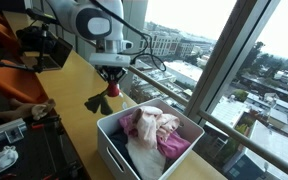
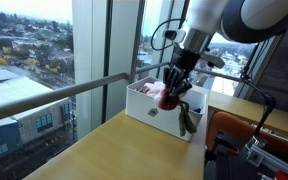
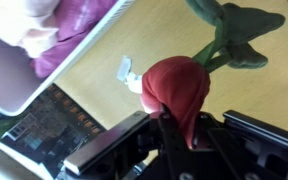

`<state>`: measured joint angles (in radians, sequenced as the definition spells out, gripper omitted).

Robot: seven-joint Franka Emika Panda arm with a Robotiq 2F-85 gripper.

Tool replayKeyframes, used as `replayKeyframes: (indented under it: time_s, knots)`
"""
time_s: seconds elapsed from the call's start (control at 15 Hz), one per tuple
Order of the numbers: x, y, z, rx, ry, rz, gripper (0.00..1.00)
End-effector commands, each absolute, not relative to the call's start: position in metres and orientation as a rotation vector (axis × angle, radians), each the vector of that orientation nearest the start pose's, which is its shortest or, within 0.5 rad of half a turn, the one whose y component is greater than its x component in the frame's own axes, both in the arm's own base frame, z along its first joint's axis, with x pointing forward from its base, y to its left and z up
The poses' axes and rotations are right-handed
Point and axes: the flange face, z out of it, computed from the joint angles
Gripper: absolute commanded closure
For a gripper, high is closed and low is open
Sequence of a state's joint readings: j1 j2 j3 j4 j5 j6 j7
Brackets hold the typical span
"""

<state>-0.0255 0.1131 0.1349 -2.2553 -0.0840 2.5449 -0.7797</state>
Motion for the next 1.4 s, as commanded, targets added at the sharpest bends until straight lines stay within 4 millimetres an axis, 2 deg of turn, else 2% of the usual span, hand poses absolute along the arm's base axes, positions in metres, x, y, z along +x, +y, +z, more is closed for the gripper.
replayKeyframes:
  time_s: [0.0, 0.13, 0.33, 0.47, 0.6, 0.8, 1.2, 1.33]
  knots:
    - [0.553, 0.03, 0.424, -2.922, -1.524, -0.391, 0.96]
    - [0.557, 0.003, 0.472, -2.961, -1.523, -0.464, 0.96]
    - [0.561, -0.057, 0.531, -3.015, -1.504, -0.53, 0.96]
    - [0.563, -0.088, 0.539, -3.04, -1.5, -0.53, 0.96]
    - [0.565, -0.115, 0.526, -3.053, -1.485, -0.514, 0.96]
    - [0.569, -0.138, 0.488, -3.041, -1.459, -0.445, 0.96]
    - [0.583, -0.15, 0.395, -2.961, -1.407, -0.29, 0.96]
    - [0.587, -0.154, 0.371, -2.936, -1.392, -0.25, 0.96]
